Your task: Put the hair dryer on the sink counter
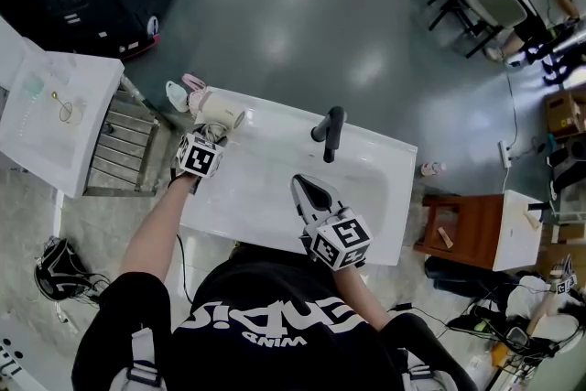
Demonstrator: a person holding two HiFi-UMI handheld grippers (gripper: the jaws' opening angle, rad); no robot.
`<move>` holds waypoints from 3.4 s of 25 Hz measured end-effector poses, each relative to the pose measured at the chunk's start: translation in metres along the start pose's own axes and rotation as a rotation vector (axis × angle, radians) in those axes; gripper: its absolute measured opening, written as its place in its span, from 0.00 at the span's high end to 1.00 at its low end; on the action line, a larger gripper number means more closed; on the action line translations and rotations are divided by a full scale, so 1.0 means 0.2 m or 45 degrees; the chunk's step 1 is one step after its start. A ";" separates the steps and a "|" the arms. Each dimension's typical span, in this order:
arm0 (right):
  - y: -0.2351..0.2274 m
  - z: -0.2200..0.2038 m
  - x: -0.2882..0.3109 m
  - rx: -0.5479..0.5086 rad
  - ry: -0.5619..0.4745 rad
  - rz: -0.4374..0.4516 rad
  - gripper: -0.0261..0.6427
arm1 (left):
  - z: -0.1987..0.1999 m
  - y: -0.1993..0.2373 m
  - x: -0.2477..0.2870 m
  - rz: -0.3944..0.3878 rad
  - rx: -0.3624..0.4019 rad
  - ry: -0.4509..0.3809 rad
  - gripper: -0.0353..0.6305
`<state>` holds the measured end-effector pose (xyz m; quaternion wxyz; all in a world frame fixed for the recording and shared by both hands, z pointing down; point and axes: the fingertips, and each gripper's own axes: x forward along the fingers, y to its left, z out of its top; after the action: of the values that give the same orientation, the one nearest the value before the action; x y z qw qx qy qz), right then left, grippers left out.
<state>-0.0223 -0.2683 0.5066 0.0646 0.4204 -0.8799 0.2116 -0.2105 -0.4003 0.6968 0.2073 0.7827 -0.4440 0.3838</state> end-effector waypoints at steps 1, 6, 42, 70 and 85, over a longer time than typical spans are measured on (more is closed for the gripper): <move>0.00 0.00 0.00 0.000 0.000 0.000 0.93 | 0.00 0.00 0.01 0.004 -0.001 -0.005 0.55; 0.00 -0.01 0.01 0.000 0.002 0.000 0.93 | 0.00 0.02 0.03 0.009 0.007 -0.036 0.54; 0.01 0.00 -0.01 0.001 -0.022 0.003 0.93 | 0.14 0.01 -0.18 0.093 0.022 -0.187 0.42; -0.02 0.11 -0.32 -0.100 -0.144 -0.090 0.93 | 0.43 -0.71 -0.96 -0.310 0.019 -0.625 0.92; 0.03 0.20 -0.50 -0.301 -0.238 -0.071 0.93 | 0.58 -0.89 -1.32 -0.363 0.122 -0.990 0.92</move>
<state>0.0384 -0.2112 0.4394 0.0372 0.4520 -0.8889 0.0647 -0.0928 -0.2443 0.4209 0.0386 0.9317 -0.3579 0.0473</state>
